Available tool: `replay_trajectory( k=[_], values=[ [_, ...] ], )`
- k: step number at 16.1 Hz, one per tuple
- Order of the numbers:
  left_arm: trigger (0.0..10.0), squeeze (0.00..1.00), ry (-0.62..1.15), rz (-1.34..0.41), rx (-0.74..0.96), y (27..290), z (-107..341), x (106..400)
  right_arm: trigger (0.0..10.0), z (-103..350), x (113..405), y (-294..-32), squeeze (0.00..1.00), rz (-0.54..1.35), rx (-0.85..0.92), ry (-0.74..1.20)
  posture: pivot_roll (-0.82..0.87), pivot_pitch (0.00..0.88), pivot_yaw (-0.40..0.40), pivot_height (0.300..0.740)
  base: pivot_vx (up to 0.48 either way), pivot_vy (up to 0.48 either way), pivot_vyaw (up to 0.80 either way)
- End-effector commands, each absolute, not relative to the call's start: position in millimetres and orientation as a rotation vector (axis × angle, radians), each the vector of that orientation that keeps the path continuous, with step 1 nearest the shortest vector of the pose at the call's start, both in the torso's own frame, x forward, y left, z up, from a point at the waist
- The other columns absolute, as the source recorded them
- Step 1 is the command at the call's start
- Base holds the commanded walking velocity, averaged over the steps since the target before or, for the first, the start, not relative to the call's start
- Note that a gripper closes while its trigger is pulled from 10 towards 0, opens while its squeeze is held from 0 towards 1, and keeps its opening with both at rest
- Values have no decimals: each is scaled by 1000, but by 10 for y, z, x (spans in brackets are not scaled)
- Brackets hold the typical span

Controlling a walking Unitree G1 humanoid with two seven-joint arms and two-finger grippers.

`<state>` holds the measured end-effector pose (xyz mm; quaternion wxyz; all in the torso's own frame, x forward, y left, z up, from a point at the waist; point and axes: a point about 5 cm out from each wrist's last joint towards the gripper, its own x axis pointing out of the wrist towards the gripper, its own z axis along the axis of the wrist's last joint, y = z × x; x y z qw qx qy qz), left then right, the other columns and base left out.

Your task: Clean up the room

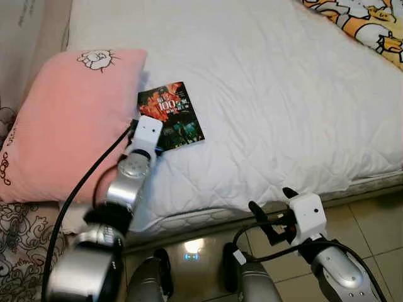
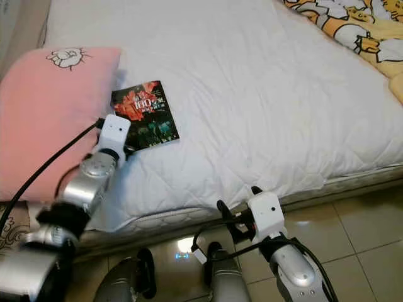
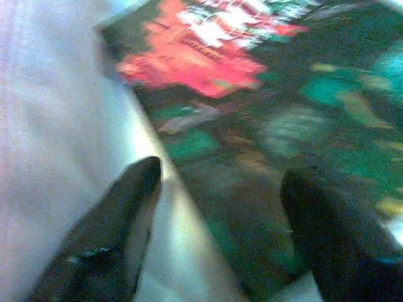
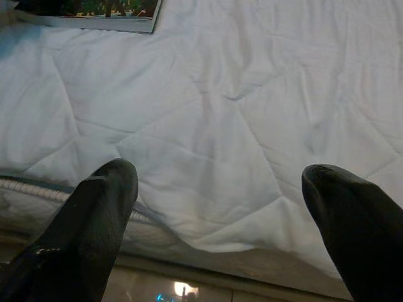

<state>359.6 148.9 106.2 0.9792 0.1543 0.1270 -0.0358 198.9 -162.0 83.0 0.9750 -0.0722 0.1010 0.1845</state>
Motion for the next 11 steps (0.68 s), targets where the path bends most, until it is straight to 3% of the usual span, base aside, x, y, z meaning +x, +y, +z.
replay_trajectory(
  k=[1,8,9,11],
  values=[
    [10000,1000,277,-112,279,1390,1032,3527,10000,766,1968,-1616,0,374,-136,221,-262,229,-8,731,0,0,0],
    [10000,980,-81,-202,126,940,1594,3246,10000,739,2262,-1513,0,370,-134,147,-191,114,20,731,0,0,0],
    [10000,0,-196,-135,36,969,1723,3085,10000,837,2393,-1564,0,282,-140,79,-174,85,34,731,0,0,0],
    [10000,0,-232,-55,21,1114,1702,2941,10000,952,2507,-1632,0,183,-136,13,-163,53,48,731,0,0,0]
  ],
)
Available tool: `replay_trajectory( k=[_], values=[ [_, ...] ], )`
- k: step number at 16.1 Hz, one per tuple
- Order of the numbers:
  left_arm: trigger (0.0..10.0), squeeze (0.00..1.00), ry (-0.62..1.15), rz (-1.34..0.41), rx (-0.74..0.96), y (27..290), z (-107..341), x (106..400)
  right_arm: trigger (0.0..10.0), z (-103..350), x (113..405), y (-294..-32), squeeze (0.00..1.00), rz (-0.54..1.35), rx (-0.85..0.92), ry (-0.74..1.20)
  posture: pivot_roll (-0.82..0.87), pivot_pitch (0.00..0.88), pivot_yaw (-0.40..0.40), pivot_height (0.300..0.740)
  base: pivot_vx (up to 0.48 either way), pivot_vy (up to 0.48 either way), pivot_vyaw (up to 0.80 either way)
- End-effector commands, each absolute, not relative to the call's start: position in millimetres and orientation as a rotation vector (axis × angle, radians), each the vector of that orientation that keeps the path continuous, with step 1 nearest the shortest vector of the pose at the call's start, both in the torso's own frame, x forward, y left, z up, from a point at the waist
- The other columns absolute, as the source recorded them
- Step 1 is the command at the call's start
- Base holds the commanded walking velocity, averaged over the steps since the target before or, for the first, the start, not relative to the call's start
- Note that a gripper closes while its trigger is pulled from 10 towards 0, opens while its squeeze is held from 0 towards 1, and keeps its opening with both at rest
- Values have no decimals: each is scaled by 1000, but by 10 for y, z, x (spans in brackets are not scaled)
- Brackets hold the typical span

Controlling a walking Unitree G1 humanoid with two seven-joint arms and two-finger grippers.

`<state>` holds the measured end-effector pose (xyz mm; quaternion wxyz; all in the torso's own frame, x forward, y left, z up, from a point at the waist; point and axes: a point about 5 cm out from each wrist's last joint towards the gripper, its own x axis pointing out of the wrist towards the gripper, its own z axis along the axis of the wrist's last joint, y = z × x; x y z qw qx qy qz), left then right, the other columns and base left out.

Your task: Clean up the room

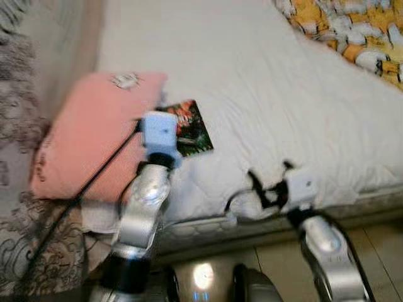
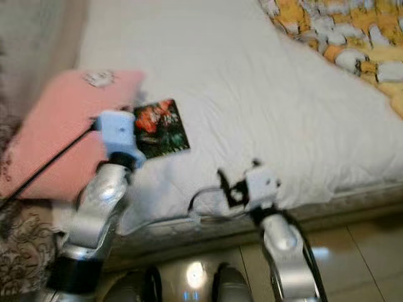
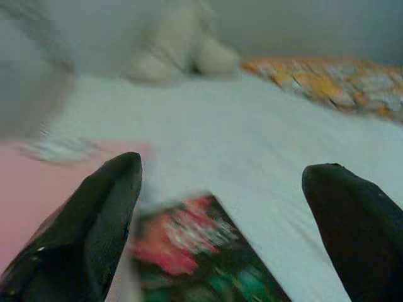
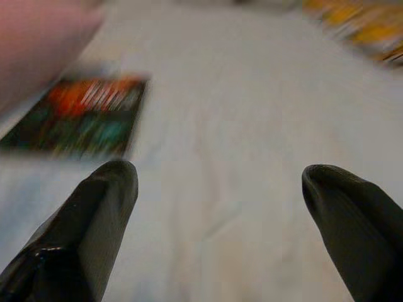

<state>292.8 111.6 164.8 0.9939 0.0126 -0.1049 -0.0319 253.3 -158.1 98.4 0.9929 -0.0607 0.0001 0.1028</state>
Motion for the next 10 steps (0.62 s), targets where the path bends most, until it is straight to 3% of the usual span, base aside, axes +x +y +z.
replay_trajectory(
  k=[1,5,7,10],
  values=[
    [10000,0,-192,43,55,1354,1543,2844,10000,1012,2553,-1661,0,140,-132,-30,-152,41,51,731,0,0,0],
    [10000,0,-76,127,90,1622,1250,2830,10000,1166,2644,-1593,0,131,-108,-158,-119,14,50,731,0,0,0],
    [10000,0,32,175,123,1773,971,2646,10000,1216,2675,-1545,0,140,-125,-190,-113,18,51,731,0,0,0],
    [10000,0,48,179,161,1761,882,2644,10000,947,2671,-1515,0,151,-72,-65,-93,18,28,731,0,-480,0]
  ],
)
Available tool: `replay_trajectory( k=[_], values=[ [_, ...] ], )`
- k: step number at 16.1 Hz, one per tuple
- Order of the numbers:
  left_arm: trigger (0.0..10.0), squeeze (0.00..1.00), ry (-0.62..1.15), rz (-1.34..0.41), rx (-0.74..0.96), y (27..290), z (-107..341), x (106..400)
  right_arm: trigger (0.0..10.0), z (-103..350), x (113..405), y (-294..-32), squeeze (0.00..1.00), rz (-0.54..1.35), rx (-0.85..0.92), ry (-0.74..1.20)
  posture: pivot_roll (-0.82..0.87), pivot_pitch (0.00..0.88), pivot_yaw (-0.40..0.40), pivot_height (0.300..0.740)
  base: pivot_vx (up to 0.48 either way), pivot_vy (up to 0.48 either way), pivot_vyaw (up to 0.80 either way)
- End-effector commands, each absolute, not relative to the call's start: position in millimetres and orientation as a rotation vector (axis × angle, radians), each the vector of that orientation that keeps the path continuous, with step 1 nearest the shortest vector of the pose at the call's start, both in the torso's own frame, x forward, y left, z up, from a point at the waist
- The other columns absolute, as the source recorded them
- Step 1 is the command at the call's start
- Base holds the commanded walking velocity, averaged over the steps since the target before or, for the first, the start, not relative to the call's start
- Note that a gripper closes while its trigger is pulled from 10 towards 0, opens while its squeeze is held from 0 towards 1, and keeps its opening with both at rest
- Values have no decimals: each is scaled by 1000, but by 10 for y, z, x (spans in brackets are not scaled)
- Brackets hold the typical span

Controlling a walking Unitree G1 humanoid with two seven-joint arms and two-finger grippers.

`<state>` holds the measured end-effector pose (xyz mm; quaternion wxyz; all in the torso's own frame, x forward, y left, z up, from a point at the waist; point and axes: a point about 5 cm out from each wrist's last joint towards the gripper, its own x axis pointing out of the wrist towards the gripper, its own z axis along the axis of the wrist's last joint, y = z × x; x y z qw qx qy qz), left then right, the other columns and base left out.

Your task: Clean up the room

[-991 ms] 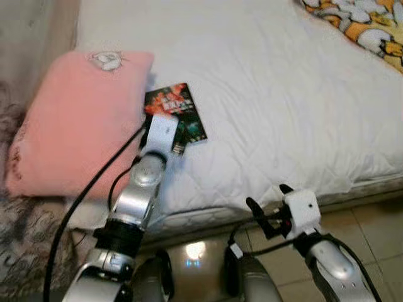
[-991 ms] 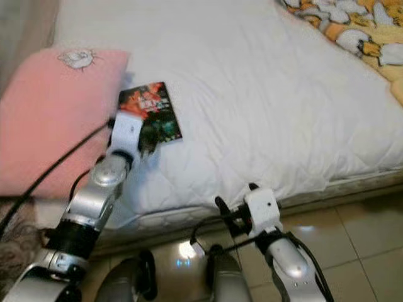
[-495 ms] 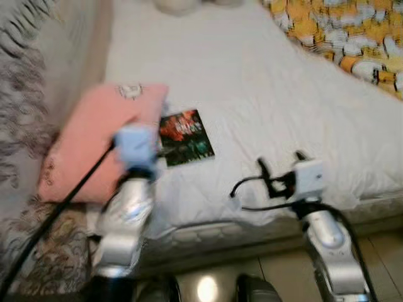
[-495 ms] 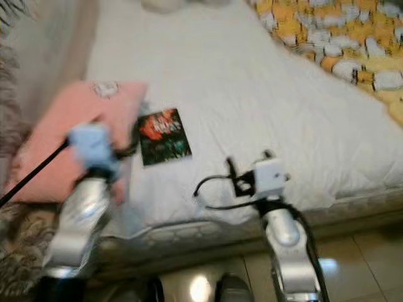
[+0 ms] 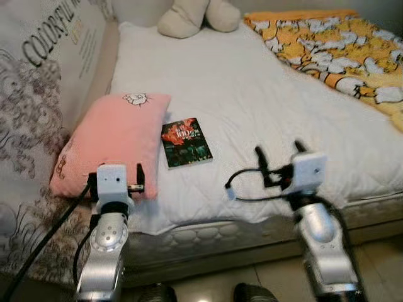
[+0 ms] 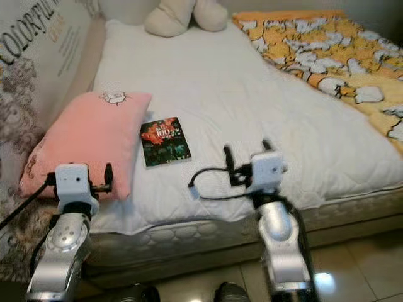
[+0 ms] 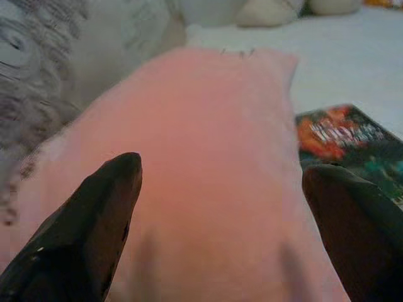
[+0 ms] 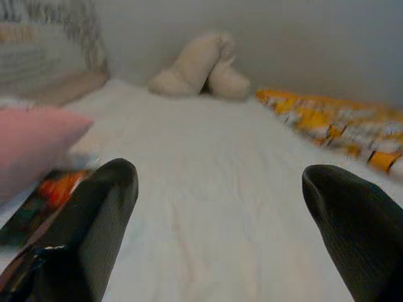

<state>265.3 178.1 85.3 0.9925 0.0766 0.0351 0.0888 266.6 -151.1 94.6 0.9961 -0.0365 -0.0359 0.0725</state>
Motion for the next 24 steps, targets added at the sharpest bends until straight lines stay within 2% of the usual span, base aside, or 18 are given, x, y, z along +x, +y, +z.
replay_trajectory(
  k=[1,3,5,10,16,20,24],
  values=[
    [10000,0,26,176,155,1729,915,2705,10000,863,2685,-1509,0,152,-56,-23,-93,21,26,731,0,-480,0],
    [10000,0,32,172,142,1714,905,2721,10000,826,2721,-1548,0,155,-88,0,-95,34,23,731,0,-476,0],
    [10000,0,56,175,132,1707,860,2709,10000,789,2723,-1580,0,160,-121,22,-95,37,24,731,0,-259,788],
    [10000,0,106,161,166,1724,737,2692,10000,713,2730,-1577,0,162,-99,44,-100,48,38,731,0,0,686],
    [10000,0,128,178,179,1720,676,2690,10000,677,2715,-1623,4,167,-104,59,-111,49,31,731,0,-454,626],
    [10000,0,80,143,182,1651,752,2707,10000,711,2705,-1623,90,164,-112,31,-117,51,39,731,0,-480,609],
    [10000,0,72,160,169,1694,748,2695,10000,694,2699,-1601,125,172,-109,34,-117,50,45,731,0,-358,597]
  ],
)
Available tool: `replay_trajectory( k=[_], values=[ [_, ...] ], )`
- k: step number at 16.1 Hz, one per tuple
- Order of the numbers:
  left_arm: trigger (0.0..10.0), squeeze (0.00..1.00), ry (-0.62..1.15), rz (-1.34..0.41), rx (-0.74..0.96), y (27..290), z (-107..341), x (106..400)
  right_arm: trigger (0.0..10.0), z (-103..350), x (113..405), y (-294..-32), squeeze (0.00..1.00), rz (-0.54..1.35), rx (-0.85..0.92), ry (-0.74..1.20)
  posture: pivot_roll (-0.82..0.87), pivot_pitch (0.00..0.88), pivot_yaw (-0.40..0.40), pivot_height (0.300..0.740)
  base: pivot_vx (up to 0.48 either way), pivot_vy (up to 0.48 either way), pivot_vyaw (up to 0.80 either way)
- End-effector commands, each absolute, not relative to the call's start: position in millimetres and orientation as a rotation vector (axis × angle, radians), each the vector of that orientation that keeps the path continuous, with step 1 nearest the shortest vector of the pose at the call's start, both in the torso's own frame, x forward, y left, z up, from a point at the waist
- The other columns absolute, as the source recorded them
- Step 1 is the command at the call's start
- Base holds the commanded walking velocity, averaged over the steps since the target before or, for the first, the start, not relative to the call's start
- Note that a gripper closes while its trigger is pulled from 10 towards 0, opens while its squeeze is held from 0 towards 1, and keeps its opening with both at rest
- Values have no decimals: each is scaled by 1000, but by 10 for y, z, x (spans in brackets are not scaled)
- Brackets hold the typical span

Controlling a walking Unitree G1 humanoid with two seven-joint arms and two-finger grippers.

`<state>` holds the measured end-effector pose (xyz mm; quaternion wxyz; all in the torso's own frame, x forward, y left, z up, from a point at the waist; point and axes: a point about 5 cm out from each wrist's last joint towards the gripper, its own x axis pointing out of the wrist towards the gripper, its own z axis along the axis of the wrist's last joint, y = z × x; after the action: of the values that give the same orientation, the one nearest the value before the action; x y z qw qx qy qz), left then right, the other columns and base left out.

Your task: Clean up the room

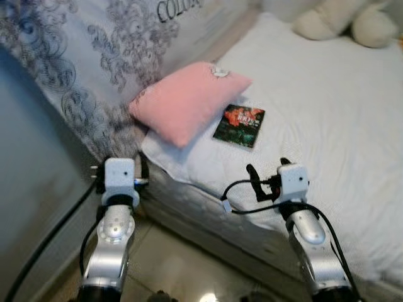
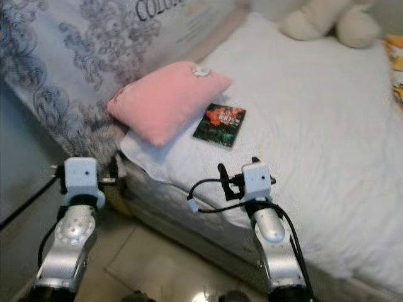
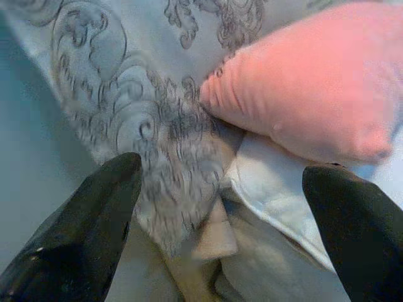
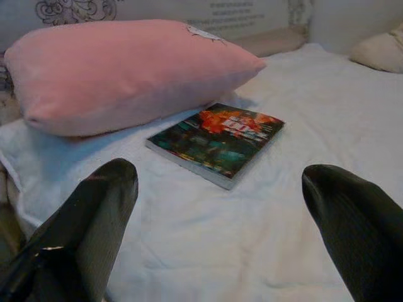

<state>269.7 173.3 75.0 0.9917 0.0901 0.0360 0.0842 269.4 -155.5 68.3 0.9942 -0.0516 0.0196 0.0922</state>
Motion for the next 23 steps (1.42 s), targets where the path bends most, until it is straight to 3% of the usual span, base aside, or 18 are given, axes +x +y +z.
replay_trajectory(
  k=[1,2,3,4,9,14,18,23],
  values=[
    [10000,0,81,167,171,1711,734,2698,10000,693,2699,-1591,129,177,-108,35,-117,51,45,731,0,0,594],
    [10000,0,87,170,174,1716,726,2698,10000,690,2699,-1587,125,179,-108,36,-117,50,45,731,0,0,600],
    [10000,0,109,182,177,1727,697,2696,10000,676,2683,-1578,286,195,-99,42,-118,50,46,731,0,0,544],
    [10000,0,121,189,181,1732,681,2693,10000,672,2677,-1582,310,195,-100,43,-119,49,47,731,0,0,550],
    [10000,0,99,172,150,1693,737,2751,10000,652,2688,-1610,310,179,-102,51,-123,46,48,731,0,0,545],
    [10000,0,106,127,124,1609,738,2766,10000,614,2688,-1624,306,179,-101,65,-120,48,54,731,0,441,548],
    [10000,0,122,78,115,1566,715,2805,10000,626,2712,-1603,275,186,-99,61,-127,49,56,731,0,0,138],
    [10000,0,119,55,142,1493,709,2802,10000,603,2705,-1629,302,185,-111,69,-132,49,58,731,0,-403,758]
  ],
)
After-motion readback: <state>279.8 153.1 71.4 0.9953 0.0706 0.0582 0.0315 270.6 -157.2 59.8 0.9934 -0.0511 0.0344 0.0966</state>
